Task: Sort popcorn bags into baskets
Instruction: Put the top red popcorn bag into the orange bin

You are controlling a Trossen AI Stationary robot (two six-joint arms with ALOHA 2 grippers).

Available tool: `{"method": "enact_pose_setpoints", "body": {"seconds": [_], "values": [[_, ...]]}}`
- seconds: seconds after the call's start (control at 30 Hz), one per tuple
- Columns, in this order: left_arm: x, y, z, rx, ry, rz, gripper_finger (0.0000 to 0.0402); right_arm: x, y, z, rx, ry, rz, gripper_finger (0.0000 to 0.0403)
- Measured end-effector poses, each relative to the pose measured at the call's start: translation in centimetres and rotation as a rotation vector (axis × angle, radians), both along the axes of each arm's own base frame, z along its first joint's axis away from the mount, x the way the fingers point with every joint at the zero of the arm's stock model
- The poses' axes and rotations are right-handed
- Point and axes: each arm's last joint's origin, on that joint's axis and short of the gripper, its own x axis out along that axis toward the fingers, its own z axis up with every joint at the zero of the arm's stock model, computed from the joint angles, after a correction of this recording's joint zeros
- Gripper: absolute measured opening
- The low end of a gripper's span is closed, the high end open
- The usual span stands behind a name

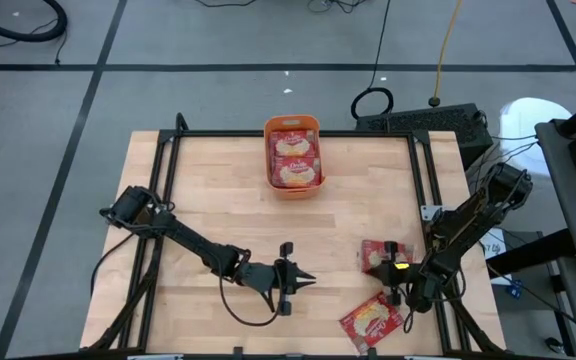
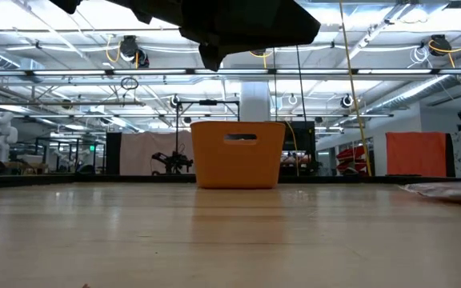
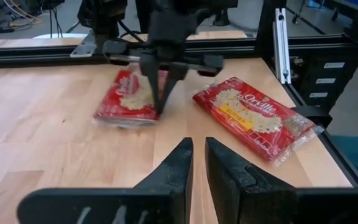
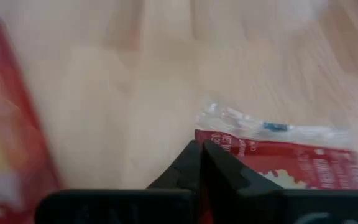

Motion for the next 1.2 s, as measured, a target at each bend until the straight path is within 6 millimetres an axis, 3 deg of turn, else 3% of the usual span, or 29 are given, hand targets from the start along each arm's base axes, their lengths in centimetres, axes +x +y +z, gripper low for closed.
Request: {"method": "enact_pose_setpoints", "body": {"seconds": [0.2,0.4,0.63,0.8,1.0,1.2], "values": [[0.1,0.1,0.0,-0.014,0.002,0.009,0.0049,1.5,1.7,2.1,0.005,-0.042,0.027,0.0002],[0.0,0.1,-0.1,-0.018,0.007,0.011,0.0049,2.2,3.0,4.7,0.008,0.046,0.011,0.0056],[0.0,0.0,-0.1,-0.033,0.008,0.013,0.0049,1.3,2.4,3.6,-0.029,0.183,0.003,0.0141],[0.0,0.0,-0.1,-0.034,0.009,0.013,0.0049,1.5,2.1,1.9,-0.12,0.227,0.021,0.0168],[0.0,0.0,-0.1,-0.032,0.01,0.013,0.0049,1.8,2.2,0.7,-0.254,0.198,0.03,0.0154],[0.0,0.1,-0.1,-0.019,0.01,0.01,0.0049,2.0,2.2,0.3,-0.264,0.188,0.02,0.0064]]}}
